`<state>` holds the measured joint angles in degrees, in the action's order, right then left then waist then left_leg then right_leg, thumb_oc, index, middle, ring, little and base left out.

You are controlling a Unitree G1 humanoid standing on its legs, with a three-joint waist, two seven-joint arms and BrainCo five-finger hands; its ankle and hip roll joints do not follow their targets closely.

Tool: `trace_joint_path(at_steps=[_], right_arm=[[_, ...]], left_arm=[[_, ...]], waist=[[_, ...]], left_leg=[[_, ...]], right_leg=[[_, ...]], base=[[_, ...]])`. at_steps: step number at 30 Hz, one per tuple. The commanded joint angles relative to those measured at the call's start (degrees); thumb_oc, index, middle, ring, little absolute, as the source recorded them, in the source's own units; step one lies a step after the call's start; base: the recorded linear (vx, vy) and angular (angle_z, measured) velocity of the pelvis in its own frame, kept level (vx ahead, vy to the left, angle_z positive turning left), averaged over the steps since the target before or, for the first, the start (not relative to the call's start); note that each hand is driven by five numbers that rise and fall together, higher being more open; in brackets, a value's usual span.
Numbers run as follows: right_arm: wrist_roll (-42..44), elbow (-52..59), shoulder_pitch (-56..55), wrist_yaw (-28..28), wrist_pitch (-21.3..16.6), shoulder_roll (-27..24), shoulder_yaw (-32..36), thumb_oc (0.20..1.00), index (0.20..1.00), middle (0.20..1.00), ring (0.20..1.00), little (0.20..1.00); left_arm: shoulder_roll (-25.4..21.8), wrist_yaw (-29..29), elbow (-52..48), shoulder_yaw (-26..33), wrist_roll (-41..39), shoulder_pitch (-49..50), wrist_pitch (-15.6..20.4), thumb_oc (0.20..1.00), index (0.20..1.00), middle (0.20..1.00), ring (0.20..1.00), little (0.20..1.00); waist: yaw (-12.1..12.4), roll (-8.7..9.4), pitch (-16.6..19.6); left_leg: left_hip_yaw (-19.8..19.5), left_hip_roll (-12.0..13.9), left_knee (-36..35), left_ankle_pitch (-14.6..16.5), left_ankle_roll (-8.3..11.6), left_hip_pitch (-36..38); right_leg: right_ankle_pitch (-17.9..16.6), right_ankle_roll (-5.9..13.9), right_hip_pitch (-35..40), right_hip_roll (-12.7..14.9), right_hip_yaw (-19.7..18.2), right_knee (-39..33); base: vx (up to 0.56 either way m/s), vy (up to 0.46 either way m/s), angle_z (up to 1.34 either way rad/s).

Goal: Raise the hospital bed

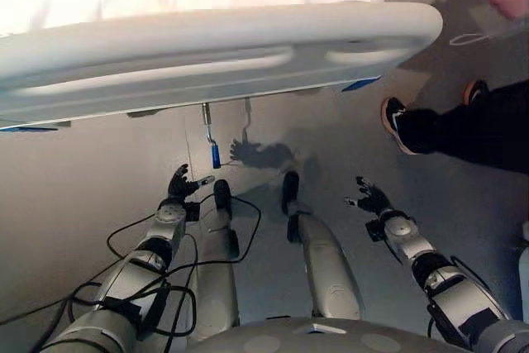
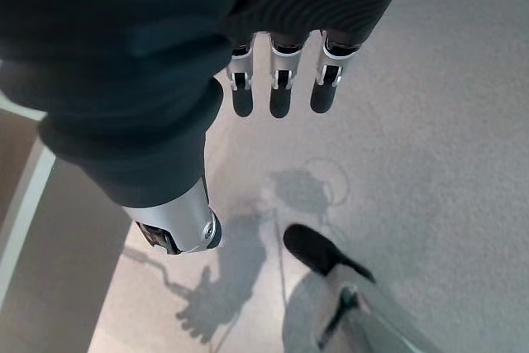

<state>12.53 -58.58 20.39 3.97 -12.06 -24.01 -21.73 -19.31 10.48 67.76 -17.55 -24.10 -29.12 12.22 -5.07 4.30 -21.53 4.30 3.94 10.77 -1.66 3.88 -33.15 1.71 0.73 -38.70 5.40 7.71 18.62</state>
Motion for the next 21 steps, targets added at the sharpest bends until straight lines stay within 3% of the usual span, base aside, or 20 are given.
trace_joint_path(at_steps=[1,8,20,21], right_arm=[[3.21,3.63,0.14,1.63,-2.04,-2.84,-1.17,1.000,1.000,1.000,1.000,1.000],[2.83,6.98,2.07,2.97,-2.64,-3.62,-2.18,1.000,1.000,1.000,1.000,1.000],[1.98,12.97,2.37,2.45,-3.46,-5.55,-3.54,1.000,1.000,1.000,1.000,1.000],[1.50,13.90,1.89,2.12,-3.48,-6.13,-3.72,1.000,1.000,1.000,1.000,1.000]], left_arm=[[-2.15,1.52,-0.59,1.50,-3.88,-2.23,0.69,1.000,1.000,1.000,1.000,1.000],[-4.29,2.42,-0.39,1.47,-5.43,-7.41,0.38,1.000,1.000,1.000,1.000,1.000],[-8.00,3.47,-1.10,2.08,-6.29,-11.57,0.27,1.000,1.000,1.000,1.000,1.000],[-8.81,3.52,-1.35,2.27,-6.03,-11.90,0.21,1.000,1.000,1.000,1.000,1.000]], waist=[[-1.12,0.39,-0.39],[-2.72,0.76,-1.44],[-4.27,1.36,-2.42],[-4.14,1.21,-2.36]], left_leg=[[-1.69,-0.06,7.02,0.37,-0.25,-6.54],[-1.84,0.86,9.69,0.20,-0.08,-15.65],[-1.94,1.53,11.20,-0.11,0.13,-23.55],[-2.25,2.11,12.14,2.10,0.48,-23.92]], right_leg=[[-8.72,6.17,-2.61,1.76,-1.26,-5.58],[-9.88,6.19,-11.20,1.85,-1.99,-4.32],[-10.50,6.37,-19.40,1.86,-2.66,-2.79],[-8.95,6.89,-19.96,1.38,-2.93,-1.96]], base=[[-0.08,0.008,0.04],[-0.06,0.008,-0.04],[0.00,-0.003,-0.03],[0.00,0.000,0.00]])
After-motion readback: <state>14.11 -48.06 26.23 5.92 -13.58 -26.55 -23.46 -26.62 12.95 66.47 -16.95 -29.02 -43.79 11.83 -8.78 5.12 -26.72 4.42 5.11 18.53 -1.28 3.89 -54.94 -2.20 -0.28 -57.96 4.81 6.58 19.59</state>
